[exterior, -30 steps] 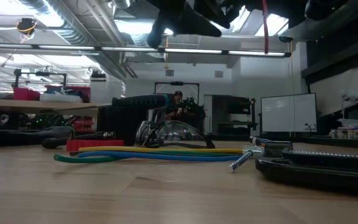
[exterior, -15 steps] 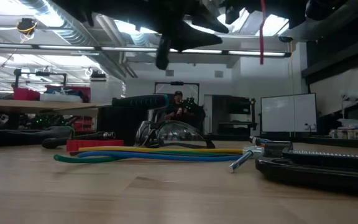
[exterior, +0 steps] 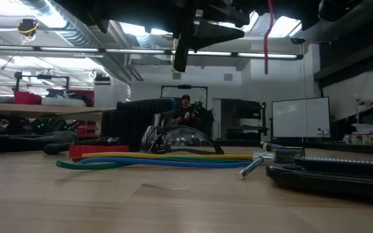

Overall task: Coil cords
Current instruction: Coil the red wire onto the black spool

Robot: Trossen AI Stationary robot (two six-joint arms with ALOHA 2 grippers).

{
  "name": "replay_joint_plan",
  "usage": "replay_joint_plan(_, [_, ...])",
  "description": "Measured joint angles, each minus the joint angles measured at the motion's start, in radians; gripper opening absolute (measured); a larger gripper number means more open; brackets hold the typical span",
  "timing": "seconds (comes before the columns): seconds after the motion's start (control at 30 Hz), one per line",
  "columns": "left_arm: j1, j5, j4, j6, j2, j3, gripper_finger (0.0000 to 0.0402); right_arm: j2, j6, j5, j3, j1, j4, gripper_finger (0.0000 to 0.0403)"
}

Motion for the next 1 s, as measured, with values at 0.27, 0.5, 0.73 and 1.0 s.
replay_joint_plan(0.27, [0.000,-0.028,0.018,0.022,0.000,0.000,0.0082,0.000,0.014,0.047,0.000,0.001,0.018,0.0002])
replay_joint_plan(0.5, [0.009,-0.041,0.023,0.053,0.000,0.000,0.0082,0.000,0.028,0.064,0.000,0.001,0.080,0.0002])
replay_joint_plan(0.73, [0.019,-0.044,0.022,0.075,0.000,0.000,0.0082,0.000,0.028,0.080,0.000,0.012,0.091,0.0002])
replay_joint_plan(1.0, [0.018,-0.042,0.034,0.084,0.000,0.000,0.0082,0.002,0.001,0.151,0.000,0.042,0.135,0.0002])
